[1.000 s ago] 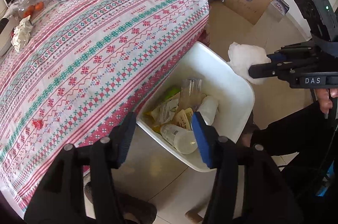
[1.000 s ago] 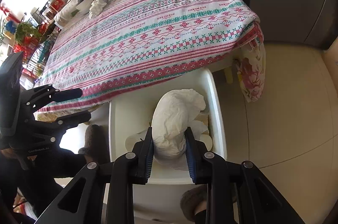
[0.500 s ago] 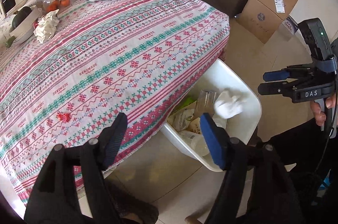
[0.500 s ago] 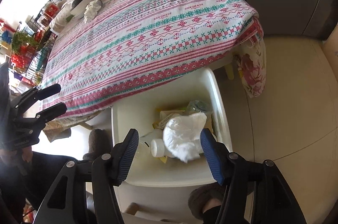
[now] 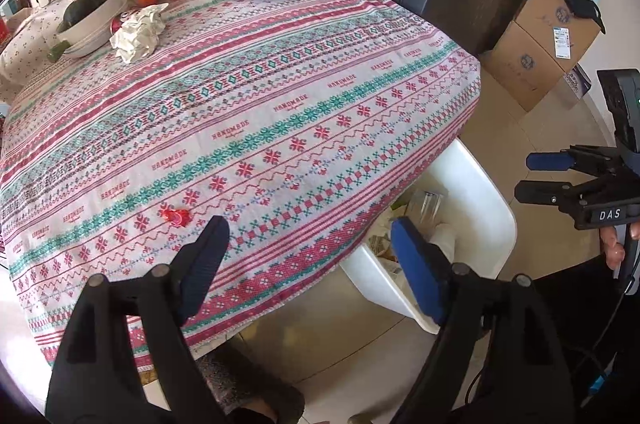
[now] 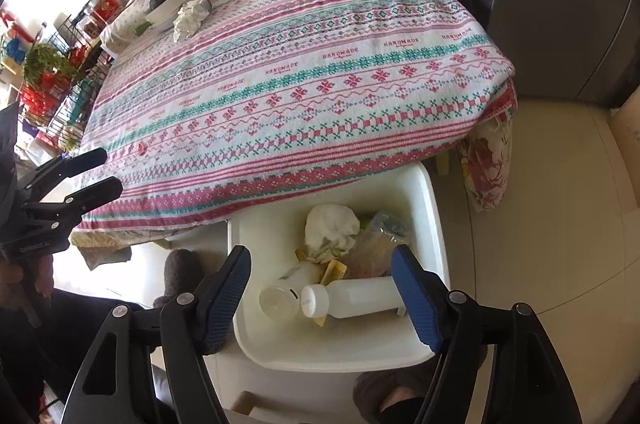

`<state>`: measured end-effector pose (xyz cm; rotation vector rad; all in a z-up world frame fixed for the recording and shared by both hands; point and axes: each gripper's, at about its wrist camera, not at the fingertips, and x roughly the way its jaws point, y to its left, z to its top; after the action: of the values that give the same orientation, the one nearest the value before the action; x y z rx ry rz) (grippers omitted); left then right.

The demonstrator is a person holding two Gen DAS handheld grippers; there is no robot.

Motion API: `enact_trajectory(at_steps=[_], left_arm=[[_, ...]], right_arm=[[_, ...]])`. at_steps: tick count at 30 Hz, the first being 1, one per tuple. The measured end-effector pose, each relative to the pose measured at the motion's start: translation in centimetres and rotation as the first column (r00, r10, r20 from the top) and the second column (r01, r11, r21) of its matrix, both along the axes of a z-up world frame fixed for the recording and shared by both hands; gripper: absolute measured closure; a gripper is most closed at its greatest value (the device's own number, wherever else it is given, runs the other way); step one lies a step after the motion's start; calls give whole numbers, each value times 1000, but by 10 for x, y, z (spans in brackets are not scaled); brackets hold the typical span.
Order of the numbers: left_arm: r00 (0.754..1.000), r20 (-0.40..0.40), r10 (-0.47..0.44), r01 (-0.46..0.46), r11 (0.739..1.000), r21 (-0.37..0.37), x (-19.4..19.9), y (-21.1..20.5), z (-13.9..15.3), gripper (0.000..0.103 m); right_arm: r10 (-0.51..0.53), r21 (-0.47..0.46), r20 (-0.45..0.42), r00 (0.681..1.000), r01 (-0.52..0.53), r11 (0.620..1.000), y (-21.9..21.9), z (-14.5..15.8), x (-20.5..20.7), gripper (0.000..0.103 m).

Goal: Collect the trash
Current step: 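Open both grippers to drop the packet and tissue into the bin, then grasp the crumpled cream paper with the left gripper while the right moves toward the red can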

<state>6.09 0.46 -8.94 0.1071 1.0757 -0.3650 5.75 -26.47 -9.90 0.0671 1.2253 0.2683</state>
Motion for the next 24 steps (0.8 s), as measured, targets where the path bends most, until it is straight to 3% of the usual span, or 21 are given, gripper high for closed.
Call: enact_trajectory(at_steps=[14, 24], left_arm=[[978, 67, 199, -199, 980, 1, 42, 76, 26, 9], [931, 77, 357, -351, 933, -77, 128, 138, 3, 8]], right_arm=[[43, -30, 129, 991, -39, 999, 71, 39, 42, 23], [18, -34, 158, 987, -13, 999, 100, 38, 84, 22]])
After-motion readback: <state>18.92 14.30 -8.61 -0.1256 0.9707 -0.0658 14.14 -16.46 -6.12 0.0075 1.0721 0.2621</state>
